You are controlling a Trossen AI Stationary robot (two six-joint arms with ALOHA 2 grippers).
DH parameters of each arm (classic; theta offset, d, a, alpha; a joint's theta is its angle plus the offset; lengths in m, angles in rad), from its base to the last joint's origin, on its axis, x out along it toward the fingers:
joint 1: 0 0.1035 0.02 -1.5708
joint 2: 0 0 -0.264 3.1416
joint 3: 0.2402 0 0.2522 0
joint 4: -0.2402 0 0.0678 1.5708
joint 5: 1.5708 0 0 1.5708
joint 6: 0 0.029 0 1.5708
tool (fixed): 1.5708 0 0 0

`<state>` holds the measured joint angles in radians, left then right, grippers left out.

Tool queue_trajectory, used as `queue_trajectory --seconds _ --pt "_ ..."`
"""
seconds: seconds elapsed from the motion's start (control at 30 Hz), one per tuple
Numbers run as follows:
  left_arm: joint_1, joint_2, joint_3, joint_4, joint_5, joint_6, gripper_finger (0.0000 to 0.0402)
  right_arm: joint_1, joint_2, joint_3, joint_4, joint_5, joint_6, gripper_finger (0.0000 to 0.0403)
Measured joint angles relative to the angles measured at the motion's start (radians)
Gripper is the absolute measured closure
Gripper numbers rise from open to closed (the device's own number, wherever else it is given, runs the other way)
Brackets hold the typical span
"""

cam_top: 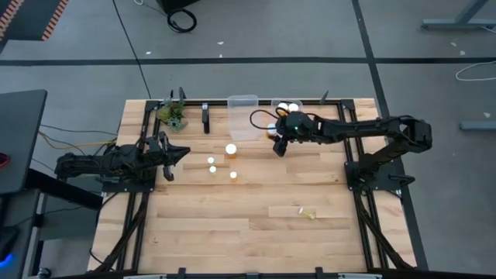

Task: Pick and place medicine bottles into bin by pill shape (circle, oval)
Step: Put the bottom big orange pill into the right transparent bin

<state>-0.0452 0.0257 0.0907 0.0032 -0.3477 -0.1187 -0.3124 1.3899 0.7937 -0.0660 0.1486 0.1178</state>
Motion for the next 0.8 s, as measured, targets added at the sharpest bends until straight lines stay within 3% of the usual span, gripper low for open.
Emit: queue_trajectory --seconds 0.8 --pt "0.0 0.0 0.0 0.0 0.0 -0.001 0.037 -0.145 0.0 0.0 -0.049 0.0 -0.041 0.0194"
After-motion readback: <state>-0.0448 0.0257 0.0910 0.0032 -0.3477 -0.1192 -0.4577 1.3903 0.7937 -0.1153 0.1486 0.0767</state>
